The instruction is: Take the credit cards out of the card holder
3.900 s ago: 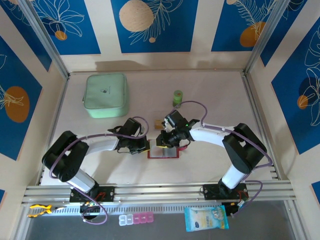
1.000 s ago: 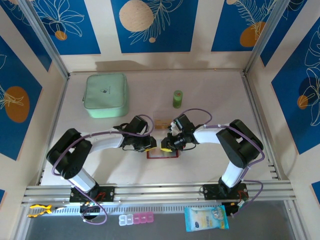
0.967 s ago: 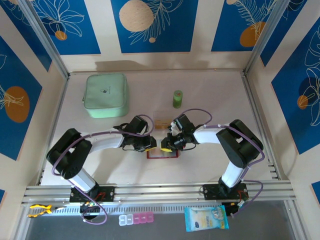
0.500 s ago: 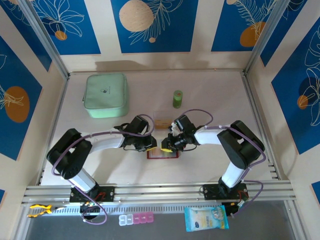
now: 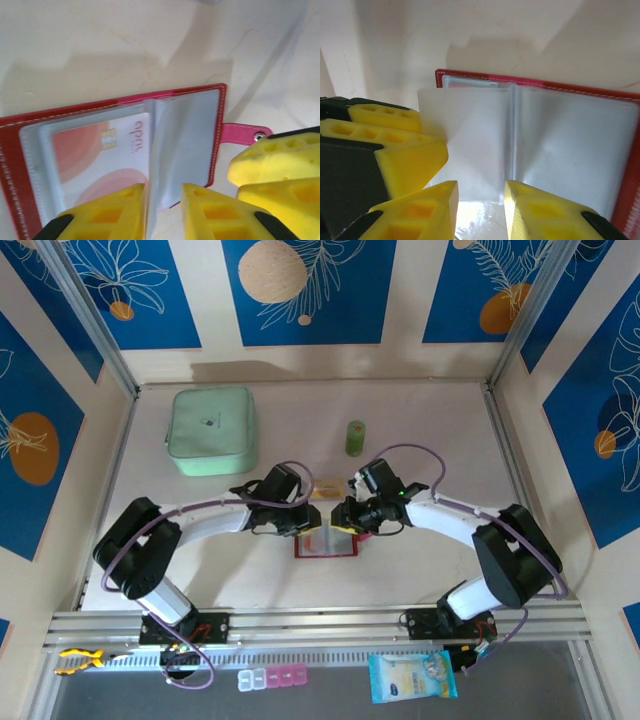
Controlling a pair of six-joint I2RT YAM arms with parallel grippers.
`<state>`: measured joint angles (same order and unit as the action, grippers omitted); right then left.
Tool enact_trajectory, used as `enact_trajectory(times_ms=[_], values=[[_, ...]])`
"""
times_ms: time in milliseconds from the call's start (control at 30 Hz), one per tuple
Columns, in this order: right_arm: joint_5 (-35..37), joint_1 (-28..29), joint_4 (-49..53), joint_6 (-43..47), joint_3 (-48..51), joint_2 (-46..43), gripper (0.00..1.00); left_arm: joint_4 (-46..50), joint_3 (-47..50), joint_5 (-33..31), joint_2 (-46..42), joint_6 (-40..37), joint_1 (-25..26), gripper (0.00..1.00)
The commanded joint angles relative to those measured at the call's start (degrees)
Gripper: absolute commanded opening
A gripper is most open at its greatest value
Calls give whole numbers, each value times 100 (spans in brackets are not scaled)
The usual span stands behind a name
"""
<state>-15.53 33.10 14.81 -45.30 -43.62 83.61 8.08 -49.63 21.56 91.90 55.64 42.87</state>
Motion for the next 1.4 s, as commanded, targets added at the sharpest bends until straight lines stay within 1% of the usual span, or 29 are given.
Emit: enact_trajectory(times_ms=[0,167,267,467,767,1033,1233,1367], values=[[577,-142,1079,416,-196,-271,33,71,-267,164,55,7,126,26],[905,-419,1598,703,-196,-577,34,45,-525,227,335,24,274,27],[1020,-571,1742,840,-126,-695,36,32,-681,251,496,28,373,27],[948,-837,1758,978,34,-735,37,27,-917,287,817,39,503,27],[557,-963,1416,1076,204,-404,37,-128,-1066,233,1125,126,555,21],[259,-968,1154,1093,300,-127,32,-480,-1084,334,1284,302,564,16],[212,-968,1068,1097,340,-77,27,-877,-1063,542,1397,464,572,16],[200,-972,1011,1081,384,-56,23,-942,-1034,567,1460,492,590,16]])
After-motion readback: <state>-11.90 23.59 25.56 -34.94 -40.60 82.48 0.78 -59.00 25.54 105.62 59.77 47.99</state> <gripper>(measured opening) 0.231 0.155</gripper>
